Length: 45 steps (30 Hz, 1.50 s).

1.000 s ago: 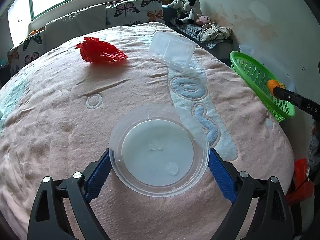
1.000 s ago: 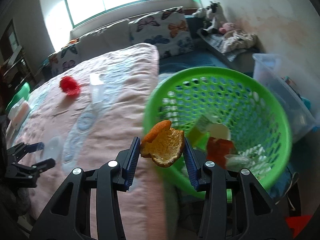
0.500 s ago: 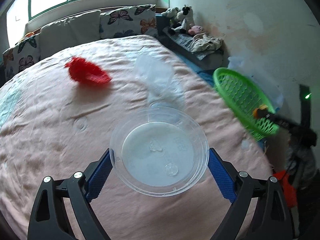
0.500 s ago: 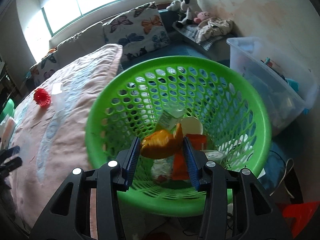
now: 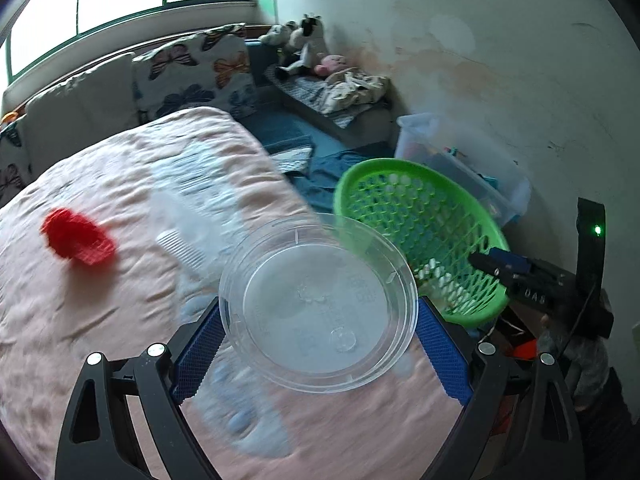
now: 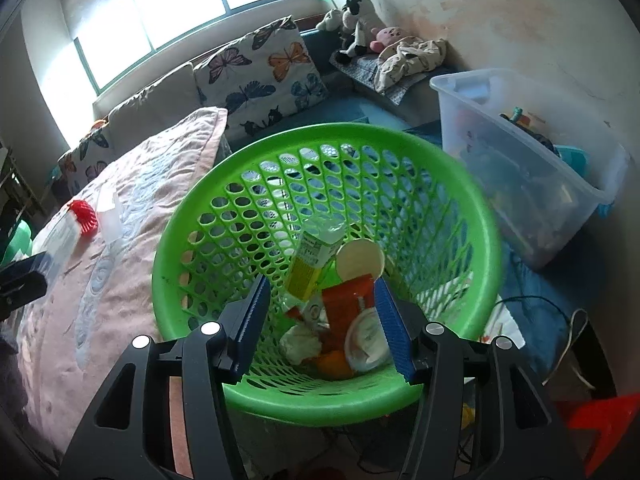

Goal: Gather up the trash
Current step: 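Carry the orange peel over the green basket and release it with the right gripper, then move both grippers back over the bed toward the red mesh and clear box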

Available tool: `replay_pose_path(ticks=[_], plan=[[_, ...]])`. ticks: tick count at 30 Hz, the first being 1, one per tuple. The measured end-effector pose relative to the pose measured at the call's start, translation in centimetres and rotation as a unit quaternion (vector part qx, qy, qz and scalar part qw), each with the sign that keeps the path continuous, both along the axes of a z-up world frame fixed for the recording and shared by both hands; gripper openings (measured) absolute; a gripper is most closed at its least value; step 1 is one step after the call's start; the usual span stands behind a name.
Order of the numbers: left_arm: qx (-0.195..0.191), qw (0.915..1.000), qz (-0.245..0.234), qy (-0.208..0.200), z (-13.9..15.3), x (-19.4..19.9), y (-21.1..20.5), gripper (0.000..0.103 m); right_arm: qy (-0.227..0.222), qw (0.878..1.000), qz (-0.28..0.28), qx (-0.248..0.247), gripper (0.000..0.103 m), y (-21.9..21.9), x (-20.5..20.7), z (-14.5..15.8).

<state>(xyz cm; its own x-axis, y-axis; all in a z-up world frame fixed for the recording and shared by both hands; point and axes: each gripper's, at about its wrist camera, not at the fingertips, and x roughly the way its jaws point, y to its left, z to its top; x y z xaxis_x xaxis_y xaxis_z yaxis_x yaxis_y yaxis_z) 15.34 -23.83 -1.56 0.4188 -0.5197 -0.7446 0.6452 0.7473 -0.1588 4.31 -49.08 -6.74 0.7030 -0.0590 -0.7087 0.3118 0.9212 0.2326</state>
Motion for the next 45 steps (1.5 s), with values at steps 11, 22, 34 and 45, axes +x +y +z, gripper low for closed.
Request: replay_pose_path(ticks=[11, 22, 34, 45], plan=[[0.015, 0.9988, -0.046, 0.010, -0.5, 0.2, -8.0, 0.089, -0.020, 1.000, -0.008, 0.001, 0.068, -0.9, -2.3, 1.1], [0.023, 0.9965, -0.070, 0.040, -2.2, 0.6, -12.4, 0.089, -0.023, 1.000, -0.015, 0.013, 0.069, -1.6, -3.6, 0.8], [0.000, 0.9970, -0.071, 0.031, -1.0, -0.3, -10.5, 0.093, -0.027, 1.000, -0.006, 0.006, 0.069, -0.6, -3.4, 1.6], [0.009, 0.9998, -0.016, -0.002, 0.4, 0.1, -4.1, 0.093, -0.035, 0.998, 0.043, 0.000, 0.069, 3.3, -2.0, 3.3]])
